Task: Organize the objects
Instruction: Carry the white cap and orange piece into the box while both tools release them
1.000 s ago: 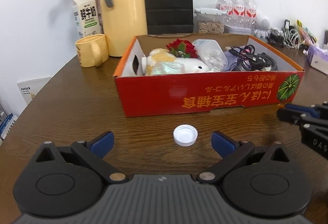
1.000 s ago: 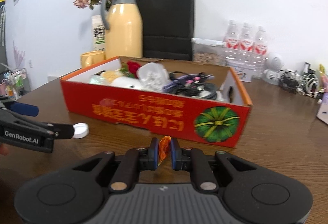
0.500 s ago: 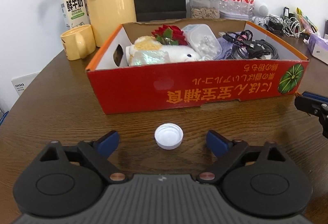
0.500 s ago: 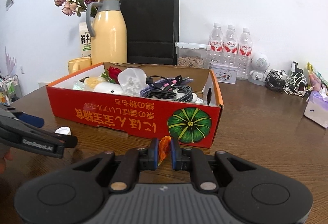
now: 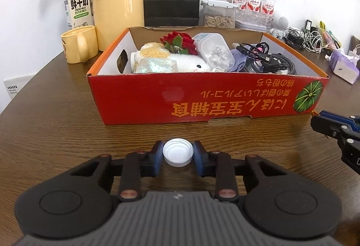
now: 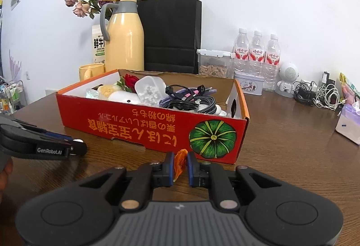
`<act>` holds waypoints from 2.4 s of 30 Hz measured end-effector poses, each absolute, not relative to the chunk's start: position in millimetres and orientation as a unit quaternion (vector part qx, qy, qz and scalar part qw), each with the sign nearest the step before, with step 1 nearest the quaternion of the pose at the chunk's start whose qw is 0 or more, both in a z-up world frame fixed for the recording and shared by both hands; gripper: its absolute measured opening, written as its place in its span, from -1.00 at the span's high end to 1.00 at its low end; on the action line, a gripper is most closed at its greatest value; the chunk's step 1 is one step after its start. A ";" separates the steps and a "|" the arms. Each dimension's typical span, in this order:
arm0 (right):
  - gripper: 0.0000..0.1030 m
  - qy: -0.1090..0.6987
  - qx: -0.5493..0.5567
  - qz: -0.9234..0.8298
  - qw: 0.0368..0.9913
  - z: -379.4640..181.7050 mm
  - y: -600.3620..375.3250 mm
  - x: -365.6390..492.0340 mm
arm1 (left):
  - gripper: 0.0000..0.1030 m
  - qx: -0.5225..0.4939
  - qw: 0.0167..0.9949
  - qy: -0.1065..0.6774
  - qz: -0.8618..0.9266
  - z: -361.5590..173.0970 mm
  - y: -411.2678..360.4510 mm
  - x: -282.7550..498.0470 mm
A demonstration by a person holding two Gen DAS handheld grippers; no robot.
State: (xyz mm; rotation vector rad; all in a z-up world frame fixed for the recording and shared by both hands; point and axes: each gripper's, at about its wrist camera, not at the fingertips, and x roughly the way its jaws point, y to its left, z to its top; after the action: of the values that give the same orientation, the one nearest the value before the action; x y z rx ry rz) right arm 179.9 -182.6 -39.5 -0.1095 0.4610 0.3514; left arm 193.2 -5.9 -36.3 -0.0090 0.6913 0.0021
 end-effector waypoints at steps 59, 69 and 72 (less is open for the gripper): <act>-1.00 0.162 -0.032 0.156 0.974 -2.5 -133.1 279.1 | -1.00 -0.052 0.980 0.186 0.057 35.5 17.9 262.3; -1.00 0.169 -0.034 0.162 0.972 9.7 -135.2 269.4 | -1.00 -0.039 0.982 0.179 0.050 45.6 11.7 250.6; -1.00 0.160 -0.034 0.164 0.973 22.8 -137.8 254.1 | -1.00 -0.038 0.983 0.176 0.043 54.7 11.0 239.4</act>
State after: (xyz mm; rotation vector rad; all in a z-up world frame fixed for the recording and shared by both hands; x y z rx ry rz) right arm 254.1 -137.8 22.8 -0.0694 0.3228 0.3305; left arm 239.4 11.0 54.7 -0.0762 0.3537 0.0868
